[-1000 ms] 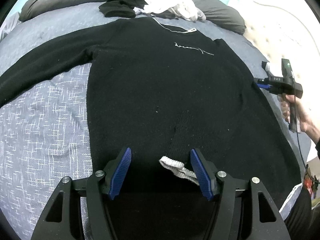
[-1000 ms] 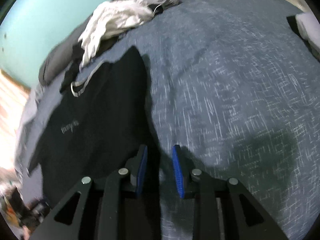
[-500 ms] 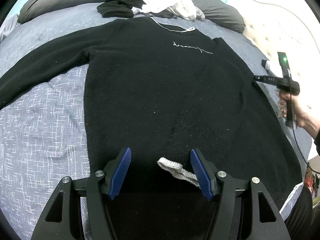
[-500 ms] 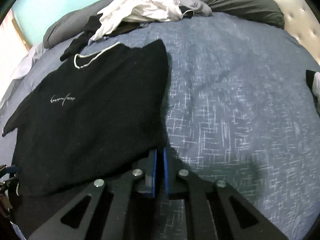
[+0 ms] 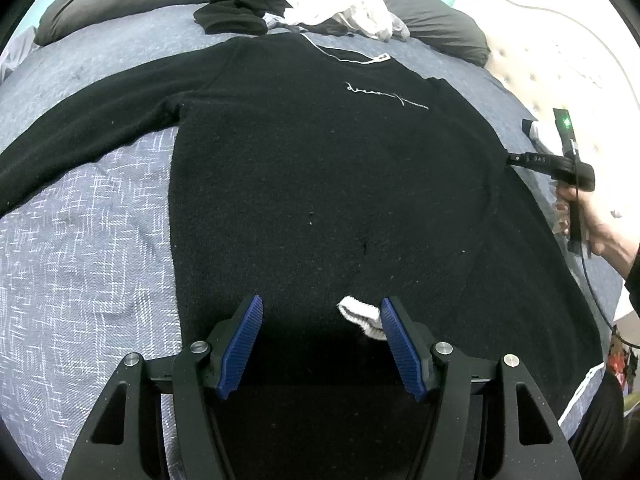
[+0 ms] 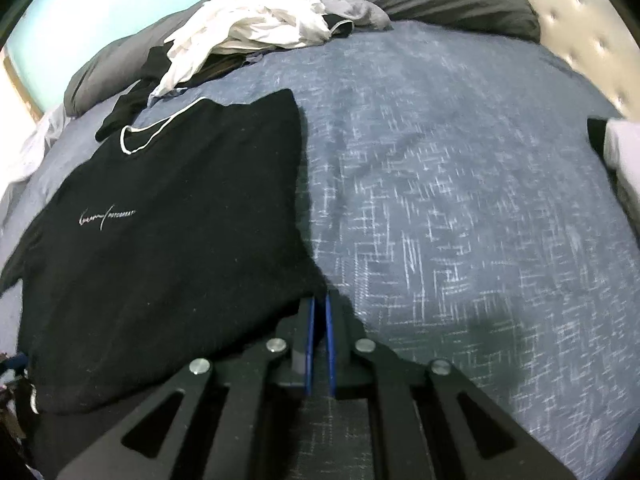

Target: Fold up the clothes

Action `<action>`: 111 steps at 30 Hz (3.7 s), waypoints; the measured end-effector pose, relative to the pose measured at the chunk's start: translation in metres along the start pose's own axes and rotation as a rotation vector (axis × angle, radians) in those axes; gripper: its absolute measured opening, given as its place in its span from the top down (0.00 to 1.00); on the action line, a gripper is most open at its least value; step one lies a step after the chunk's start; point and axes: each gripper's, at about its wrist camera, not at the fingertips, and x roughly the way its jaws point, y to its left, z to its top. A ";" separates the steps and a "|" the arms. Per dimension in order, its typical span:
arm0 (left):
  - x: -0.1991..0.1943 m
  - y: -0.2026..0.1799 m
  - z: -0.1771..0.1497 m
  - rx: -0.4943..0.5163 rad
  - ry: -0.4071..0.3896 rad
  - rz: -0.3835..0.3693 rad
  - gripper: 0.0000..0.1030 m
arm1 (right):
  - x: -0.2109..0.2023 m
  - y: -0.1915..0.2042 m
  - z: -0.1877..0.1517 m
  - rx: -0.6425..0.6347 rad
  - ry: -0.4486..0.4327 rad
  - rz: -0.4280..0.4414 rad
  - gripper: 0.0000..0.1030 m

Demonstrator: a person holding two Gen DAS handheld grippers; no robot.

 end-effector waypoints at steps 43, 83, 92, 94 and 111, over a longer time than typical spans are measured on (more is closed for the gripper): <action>-0.042 0.045 0.003 -0.164 -0.105 0.025 0.36 | -0.080 0.110 -0.042 0.125 -0.126 0.277 0.88; -0.150 0.357 -0.002 -0.730 -0.186 0.355 0.36 | -0.071 0.160 -0.098 0.137 -0.137 0.404 0.78; -0.145 0.383 -0.006 -0.815 -0.202 0.396 0.36 | -0.069 0.158 -0.097 0.137 -0.135 0.401 0.78; -0.143 0.384 -0.006 -0.812 -0.199 0.397 0.36 | -0.069 0.158 -0.097 0.134 -0.138 0.400 0.78; -0.136 0.384 0.004 -0.792 -0.232 0.376 0.65 | -0.065 0.153 -0.096 0.162 -0.133 0.412 0.78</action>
